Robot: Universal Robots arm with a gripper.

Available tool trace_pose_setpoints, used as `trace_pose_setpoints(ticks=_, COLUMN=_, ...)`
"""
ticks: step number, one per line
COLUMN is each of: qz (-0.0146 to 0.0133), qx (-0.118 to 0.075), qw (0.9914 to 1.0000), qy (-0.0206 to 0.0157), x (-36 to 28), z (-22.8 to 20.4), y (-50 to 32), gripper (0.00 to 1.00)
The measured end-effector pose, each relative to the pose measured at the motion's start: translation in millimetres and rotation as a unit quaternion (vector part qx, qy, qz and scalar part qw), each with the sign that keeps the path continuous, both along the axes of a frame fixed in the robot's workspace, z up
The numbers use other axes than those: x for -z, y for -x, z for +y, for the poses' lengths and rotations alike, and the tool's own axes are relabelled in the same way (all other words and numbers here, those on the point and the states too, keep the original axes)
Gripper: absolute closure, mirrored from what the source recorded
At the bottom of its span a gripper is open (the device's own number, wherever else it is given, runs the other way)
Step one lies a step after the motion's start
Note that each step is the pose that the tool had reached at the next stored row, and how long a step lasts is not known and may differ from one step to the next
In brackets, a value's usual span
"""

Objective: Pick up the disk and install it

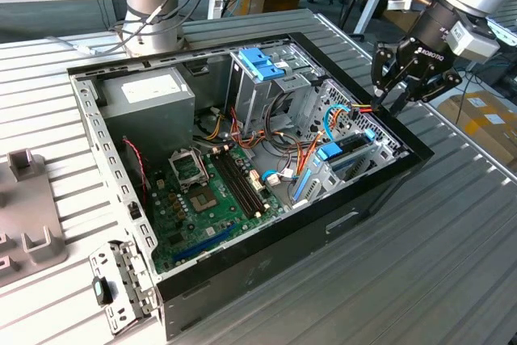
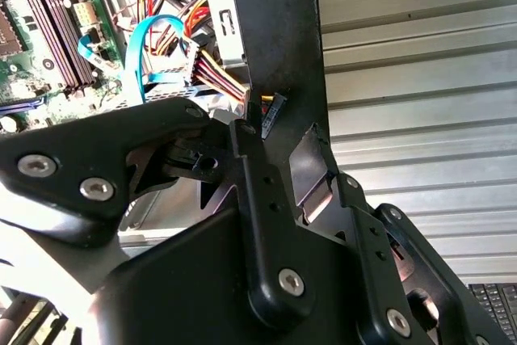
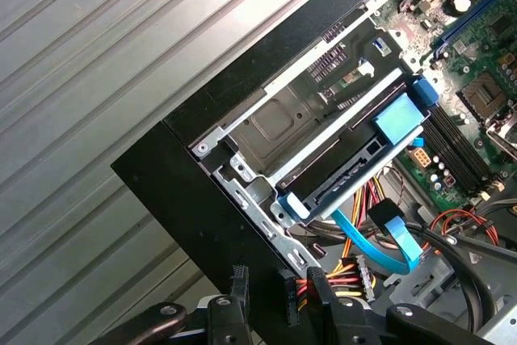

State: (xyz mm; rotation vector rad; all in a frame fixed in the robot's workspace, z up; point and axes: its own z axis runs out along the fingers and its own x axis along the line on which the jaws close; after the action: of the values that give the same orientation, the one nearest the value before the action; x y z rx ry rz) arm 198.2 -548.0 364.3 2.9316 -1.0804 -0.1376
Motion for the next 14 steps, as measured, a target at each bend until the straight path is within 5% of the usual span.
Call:
trace_pose_setpoints(ticks=6, qz=0.0000, qx=0.000, qw=1.00000, qy=0.0001, x=-0.1, z=0.0, y=-0.1, gripper=0.82)
trace_pose_setpoints(ticks=14, qz=0.0000, qx=0.000, qw=1.00000, qy=0.0000, x=0.0, z=0.0, y=-0.1, gripper=0.82)
